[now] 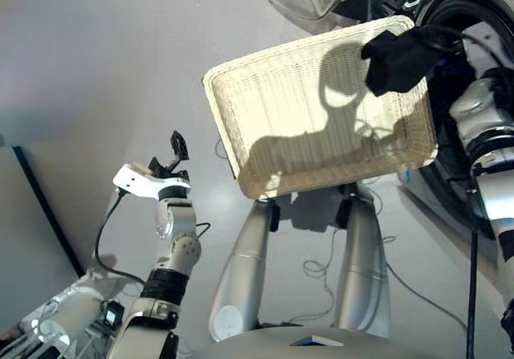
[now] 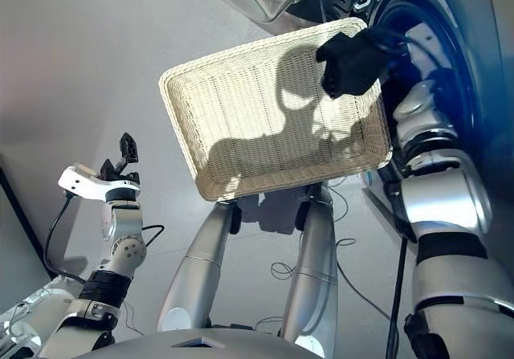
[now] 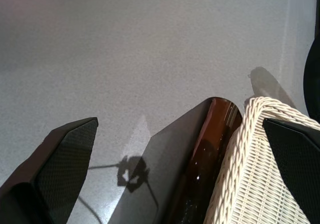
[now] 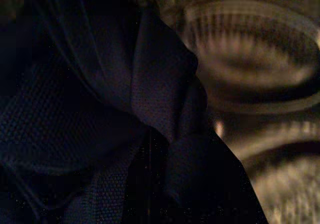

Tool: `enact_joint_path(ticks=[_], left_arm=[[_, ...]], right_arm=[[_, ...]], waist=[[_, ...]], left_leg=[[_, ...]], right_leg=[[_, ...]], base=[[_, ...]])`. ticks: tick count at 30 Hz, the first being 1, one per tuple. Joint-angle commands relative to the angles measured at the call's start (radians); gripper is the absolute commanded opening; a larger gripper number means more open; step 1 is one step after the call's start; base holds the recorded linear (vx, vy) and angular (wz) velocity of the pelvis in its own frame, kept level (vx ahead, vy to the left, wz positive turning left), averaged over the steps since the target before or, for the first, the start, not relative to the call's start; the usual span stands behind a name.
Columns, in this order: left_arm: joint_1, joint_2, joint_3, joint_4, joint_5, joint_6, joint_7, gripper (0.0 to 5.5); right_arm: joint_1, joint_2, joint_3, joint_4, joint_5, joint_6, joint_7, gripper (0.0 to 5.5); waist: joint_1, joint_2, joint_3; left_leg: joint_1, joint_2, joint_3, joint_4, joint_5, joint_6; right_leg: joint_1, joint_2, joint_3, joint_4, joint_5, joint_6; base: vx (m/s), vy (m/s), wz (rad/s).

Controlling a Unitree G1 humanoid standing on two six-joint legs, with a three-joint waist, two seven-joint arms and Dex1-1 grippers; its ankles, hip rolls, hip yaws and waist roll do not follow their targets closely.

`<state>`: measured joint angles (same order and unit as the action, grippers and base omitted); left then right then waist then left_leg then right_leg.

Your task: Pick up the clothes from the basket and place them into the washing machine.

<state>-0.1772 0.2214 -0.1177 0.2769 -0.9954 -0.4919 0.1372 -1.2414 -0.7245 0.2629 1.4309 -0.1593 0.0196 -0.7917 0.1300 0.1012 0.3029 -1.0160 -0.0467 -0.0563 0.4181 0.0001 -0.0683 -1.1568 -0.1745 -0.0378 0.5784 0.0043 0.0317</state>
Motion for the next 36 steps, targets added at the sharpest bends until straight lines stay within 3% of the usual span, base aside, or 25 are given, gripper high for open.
enact_joint_path(ticks=[1, 2, 4, 5, 6, 11, 13, 19, 21, 27, 31, 36], left_arm=[[0.076, 0.056, 0.034, -0.067, -0.029, -0.027, 0.002, 5.50], [0.089, 0.054, 0.030, -0.076, -0.041, -0.025, 0.015, 5.50], [0.093, 0.056, 0.033, -0.078, -0.044, -0.025, 0.024, 5.50], [0.093, 0.057, 0.035, -0.076, -0.046, -0.023, 0.024, 5.50], [0.092, 0.062, 0.043, -0.075, -0.047, -0.023, 0.020, 5.50], [0.085, 0.070, 0.058, -0.077, -0.038, -0.027, 0.018, 5.50], [0.089, 0.084, 0.059, -0.076, -0.036, -0.033, 0.007, 5.50], [0.081, 0.089, 0.082, -0.058, -0.047, -0.038, -0.028, 5.50], [0.074, 0.085, 0.083, -0.043, -0.047, -0.037, -0.034, 5.50], [0.059, 0.075, 0.078, -0.038, -0.050, -0.057, -0.030, 5.50], [0.072, 0.084, 0.060, -0.045, -0.048, -0.054, -0.029, 5.50], [0.076, 0.101, 0.034, -0.056, -0.049, -0.046, -0.030, 5.50]], right_arm=[[-0.057, -0.147, 0.010, -0.003, 0.145, -0.007, -0.130, 0.00], [-0.057, -0.151, -0.038, -0.019, 0.230, -0.022, -0.185, 0.00], [-0.055, -0.123, -0.054, -0.048, 0.265, -0.039, -0.166, 0.00], [-0.055, -0.104, -0.046, -0.069, 0.276, -0.049, -0.134, 1.92], [-0.058, -0.078, -0.025, -0.099, 0.283, -0.068, -0.088, 5.50], [0.058, 0.089, -0.041, -0.338, 0.370, -0.231, 0.005, 5.50], [0.117, 0.115, -0.048, -0.382, 0.369, -0.262, 0.044, 5.50], [0.256, 0.204, -0.056, -0.455, 0.662, -0.411, 0.355, 5.50], [0.250, 0.229, -0.050, -0.429, 0.741, -0.420, 0.427, 5.50], [0.144, 0.280, -0.123, -0.320, 0.951, -0.451, 0.443, 5.50], [0.050, 0.268, -0.152, -0.232, 1.082, -0.443, 0.462, 5.50], [-0.037, 0.237, -0.137, -0.165, 1.127, -0.420, 0.451, 5.50]], waist=[[-0.031, 0.050, -0.024], [-0.034, 0.056, -0.020], [-0.036, 0.058, -0.013], [-0.036, 0.057, -0.009], [-0.041, 0.054, -0.003], [-0.065, 0.043, 0.019], [-0.072, 0.040, 0.020], [-0.070, 0.026, 0.018], [-0.065, 0.022, 0.017], [-0.039, 0.030, 0.022], [-0.011, 0.045, 0.029], [0.013, 0.066, 0.044]], left_leg=[[-0.065, -0.011, 0.007, 0.055, 0.007, 0.028], [-0.077, -0.012, 0.006, 0.074, 0.005, 0.028], [-0.092, -0.012, 0.007, 0.096, 0.003, 0.028], [-0.096, -0.011, 0.009, 0.102, 0.003, 0.028], [-0.101, -0.010, 0.011, 0.110, 0.002, 0.028], [-0.098, -0.004, 0.014, 0.120, -0.003, 0.030], [-0.094, -0.005, 0.016, 0.118, 0.000, 0.029], [-0.081, -0.004, 0.012, 0.101, 0.005, 0.026], [-0.075, -0.003, 0.009, 0.085, 0.011, 0.024], [-0.089, -0.009, 0.003, 0.088, 0.013, 0.020], [-0.120, -0.015, -0.004, 0.118, 0.014, 0.018], [-0.139, -0.016, -0.010, 0.115, 0.023, 0.013]], right_leg=[[-0.037, 0.031, -0.032, 0.015, 0.081, 0.060], [-0.051, 0.032, -0.030, 0.034, 0.081, 0.060], [-0.060, 0.031, -0.024, 0.048, 0.083, 0.059], [-0.061, 0.032, -0.022, 0.052, 0.083, 0.058], [-0.062, 0.034, -0.020, 0.055, 0.086, 0.056], [-0.050, 0.037, -0.019, 0.052, 0.091, 0.055], [-0.043, 0.036, -0.021, 0.050, 0.091, 0.055], [-0.021, 0.033, -0.035, 0.032, 0.088, 0.055], [-0.014, 0.030, -0.039, 0.021, 0.085, 0.054], [-0.038, 0.030, -0.041, 0.056, 0.070, 0.054], [-0.073, 0.025, -0.040, 0.106, 0.063, 0.057], [-0.102, 0.014, -0.035, 0.133, 0.058, 0.062]], base=[[0.000, 0.000, 0.000], [0.000, 0.000, 0.000], [0.000, 0.000, 0.000], [0.000, 0.000, 0.000], [0.000, 0.000, 0.000], [0.000, 0.000, 0.000], [0.000, 0.000, 0.000], [0.000, 0.000, 0.000], [0.000, 0.000, 0.000], [0.000, 0.000, 0.000], [0.000, 0.000, 0.000], [0.000, 0.000, 0.000]])
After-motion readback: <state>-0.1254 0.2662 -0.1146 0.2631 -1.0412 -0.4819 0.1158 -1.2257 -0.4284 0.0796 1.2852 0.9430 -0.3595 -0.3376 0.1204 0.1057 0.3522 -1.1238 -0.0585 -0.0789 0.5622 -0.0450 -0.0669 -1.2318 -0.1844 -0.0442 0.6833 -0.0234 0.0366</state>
